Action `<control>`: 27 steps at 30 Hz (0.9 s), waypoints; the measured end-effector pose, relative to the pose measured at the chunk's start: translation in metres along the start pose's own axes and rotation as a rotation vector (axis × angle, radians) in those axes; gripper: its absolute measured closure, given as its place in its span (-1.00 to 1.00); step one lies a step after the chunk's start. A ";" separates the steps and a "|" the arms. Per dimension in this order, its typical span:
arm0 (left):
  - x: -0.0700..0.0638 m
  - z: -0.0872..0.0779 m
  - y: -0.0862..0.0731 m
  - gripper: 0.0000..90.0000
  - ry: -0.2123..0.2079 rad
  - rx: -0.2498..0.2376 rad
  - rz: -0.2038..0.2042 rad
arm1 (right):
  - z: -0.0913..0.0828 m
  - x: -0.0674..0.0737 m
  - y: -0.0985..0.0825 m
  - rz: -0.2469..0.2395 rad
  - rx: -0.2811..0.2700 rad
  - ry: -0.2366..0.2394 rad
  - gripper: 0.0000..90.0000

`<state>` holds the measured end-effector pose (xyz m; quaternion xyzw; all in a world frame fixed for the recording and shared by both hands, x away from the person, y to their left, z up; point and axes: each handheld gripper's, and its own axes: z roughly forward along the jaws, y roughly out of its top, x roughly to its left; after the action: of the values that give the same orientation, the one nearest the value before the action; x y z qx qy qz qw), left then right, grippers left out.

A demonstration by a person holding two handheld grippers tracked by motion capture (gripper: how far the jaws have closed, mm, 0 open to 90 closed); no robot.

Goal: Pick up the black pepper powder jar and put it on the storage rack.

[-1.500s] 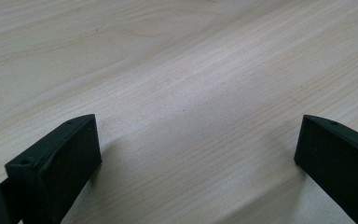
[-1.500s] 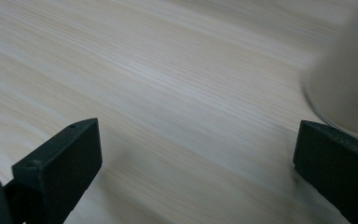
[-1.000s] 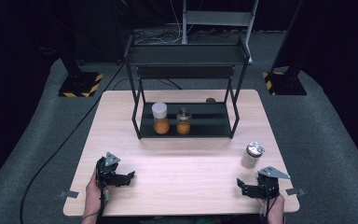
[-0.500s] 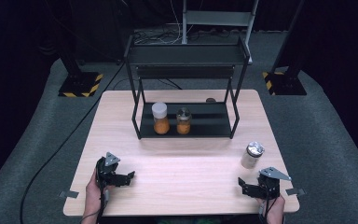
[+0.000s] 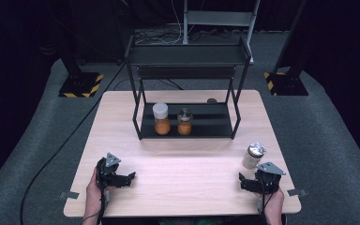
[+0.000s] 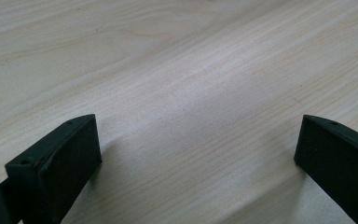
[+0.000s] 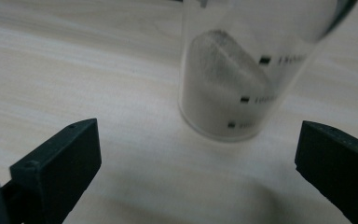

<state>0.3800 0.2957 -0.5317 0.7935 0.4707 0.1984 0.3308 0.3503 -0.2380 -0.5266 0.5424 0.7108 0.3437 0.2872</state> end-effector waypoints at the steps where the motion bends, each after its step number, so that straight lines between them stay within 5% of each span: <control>1: 0.000 0.000 0.000 -1.00 0.000 0.000 0.000 | 0.002 0.000 0.001 -0.029 -0.037 -0.010 -1.00; 5: 0.000 0.000 0.000 -1.00 0.000 0.000 0.000 | 0.009 -0.002 0.008 -0.044 -0.107 -0.004 -1.00; 13: 0.000 0.000 0.000 -1.00 0.000 0.000 0.001 | 0.028 -0.018 0.022 0.029 -0.118 -0.004 -1.00; 24: 0.000 0.000 0.000 -1.00 0.000 0.000 0.001 | 0.037 -0.020 0.030 -0.031 -0.142 0.068 -1.00; 27: 0.000 0.000 0.000 -1.00 0.000 0.000 0.001 | 0.035 -0.023 0.028 0.001 -0.160 0.059 -0.72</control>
<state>0.3800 0.2957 -0.5318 0.7938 0.4703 0.1983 0.3307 0.4000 -0.2486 -0.5243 0.5075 0.6890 0.4155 0.3084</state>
